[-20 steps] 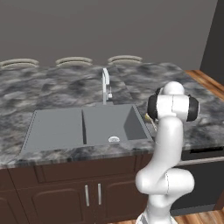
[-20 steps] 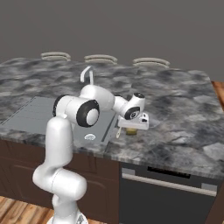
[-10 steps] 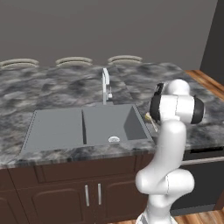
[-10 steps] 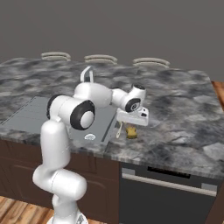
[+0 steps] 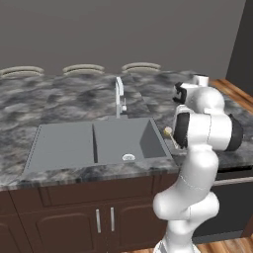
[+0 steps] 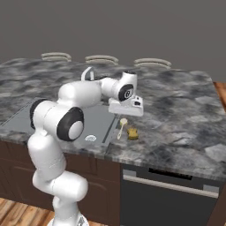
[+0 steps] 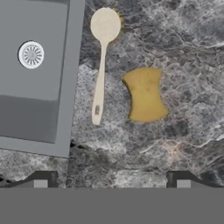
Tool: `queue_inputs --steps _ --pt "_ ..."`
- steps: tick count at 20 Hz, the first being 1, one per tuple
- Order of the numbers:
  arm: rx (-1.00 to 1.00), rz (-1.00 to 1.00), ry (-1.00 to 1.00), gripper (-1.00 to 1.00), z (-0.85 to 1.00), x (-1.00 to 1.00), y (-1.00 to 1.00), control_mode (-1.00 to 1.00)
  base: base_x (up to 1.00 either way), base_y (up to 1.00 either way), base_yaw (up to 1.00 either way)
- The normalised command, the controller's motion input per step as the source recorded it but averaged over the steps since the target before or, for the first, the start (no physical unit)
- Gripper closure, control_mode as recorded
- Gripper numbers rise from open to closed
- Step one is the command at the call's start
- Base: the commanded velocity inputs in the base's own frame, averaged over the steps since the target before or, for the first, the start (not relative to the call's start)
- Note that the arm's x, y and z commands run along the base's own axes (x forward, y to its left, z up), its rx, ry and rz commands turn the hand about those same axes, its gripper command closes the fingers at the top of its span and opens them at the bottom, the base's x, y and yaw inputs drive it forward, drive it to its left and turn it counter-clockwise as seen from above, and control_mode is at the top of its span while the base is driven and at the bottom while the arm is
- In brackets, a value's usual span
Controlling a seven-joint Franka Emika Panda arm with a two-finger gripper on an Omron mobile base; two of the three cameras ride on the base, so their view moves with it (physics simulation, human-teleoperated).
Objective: Locate and retrieve the dish brush and sponge from the cabinet. Place them next to the sink.
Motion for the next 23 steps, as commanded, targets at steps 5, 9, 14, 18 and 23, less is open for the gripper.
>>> queue_inputs --steps 5,9,14,18,23 --pt "-0.08 -0.08 -0.06 -1.0 0.36 -0.15 0.8 -1.0 0.0 0.0 0.0" --pt "-0.04 -0.07 -0.21 -1.0 0.22 -0.58 0.57 -1.0 0.0 0.0 0.0" --pt "0.0 -0.01 -0.34 -1.0 0.18 -0.86 0.34 -1.0 0.0 0.0 0.0" --pt "0.0 0.0 -0.37 -1.0 0.33 -0.84 0.41 -1.0 0.0 0.0 0.0" --pt "-0.04 0.01 -0.36 -1.0 0.24 -0.82 0.47 -1.0 0.0 0.0 0.0"
